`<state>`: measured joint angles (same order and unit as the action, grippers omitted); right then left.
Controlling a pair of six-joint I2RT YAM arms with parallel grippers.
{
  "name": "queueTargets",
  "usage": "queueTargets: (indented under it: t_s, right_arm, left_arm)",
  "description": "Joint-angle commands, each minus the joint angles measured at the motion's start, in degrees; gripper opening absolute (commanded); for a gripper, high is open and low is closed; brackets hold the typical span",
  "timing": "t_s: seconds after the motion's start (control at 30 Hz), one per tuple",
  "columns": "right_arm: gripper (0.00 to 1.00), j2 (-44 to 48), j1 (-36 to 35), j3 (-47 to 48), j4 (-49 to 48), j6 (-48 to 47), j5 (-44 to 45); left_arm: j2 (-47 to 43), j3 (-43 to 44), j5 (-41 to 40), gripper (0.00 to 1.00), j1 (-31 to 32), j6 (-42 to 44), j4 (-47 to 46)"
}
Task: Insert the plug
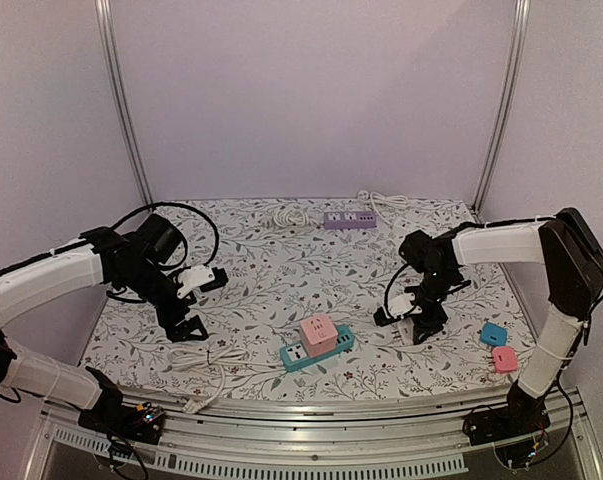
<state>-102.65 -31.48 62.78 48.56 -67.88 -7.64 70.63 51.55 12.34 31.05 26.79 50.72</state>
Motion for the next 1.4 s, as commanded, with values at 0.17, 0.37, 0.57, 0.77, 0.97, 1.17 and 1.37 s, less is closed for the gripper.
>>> queueTargets:
  t_s: [0.17, 0.37, 0.57, 0.77, 0.97, 1.17, 1.37]
  right_arm:
    - [0.27, 17.8, -3.6, -3.9, -13.0, 6.6, -4.8]
    - [0.28, 28.7, -17.0, 0.6, -20.1, 10.5, 0.7]
    - [0.24, 26.2, -30.4, 7.5, -36.1, 14.2, 10.8]
    - [0.2, 13.2, -37.0, 19.8, -43.2, 15.1, 21.0]
    - [0.19, 4.8, -38.9, 28.1, -44.3, 19.3, 27.3]
    - [0.18, 1.3, -39.3, 31.3, -44.4, 22.5, 27.4]
    - [0.17, 0.6, -40.2, 32.9, -45.2, 23.7, 26.9]
  left_arm:
    - [-0.3, 9.0, 0.8, 1.0, -2.9, 1.4, 8.5]
    - [1.8, 26.1, 6.1, 1.0, -2.8, -0.7, 17.7]
    - [10.0, 44.2, 17.1, 0.96, -2.0, -6.6, 21.1]
    - [12.7, 54.4, 17.2, 0.97, 4.0, -9.0, 18.4]
    - [11.9, 53.9, 22.9, 0.98, 5.3, -14.8, 15.7]
    - [10.6, 51.4, 14.9, 0.96, 5.1, -21.4, 11.4]
    - [11.2, 47.3, 13.9, 0.76, 4.4, -23.0, 9.9]
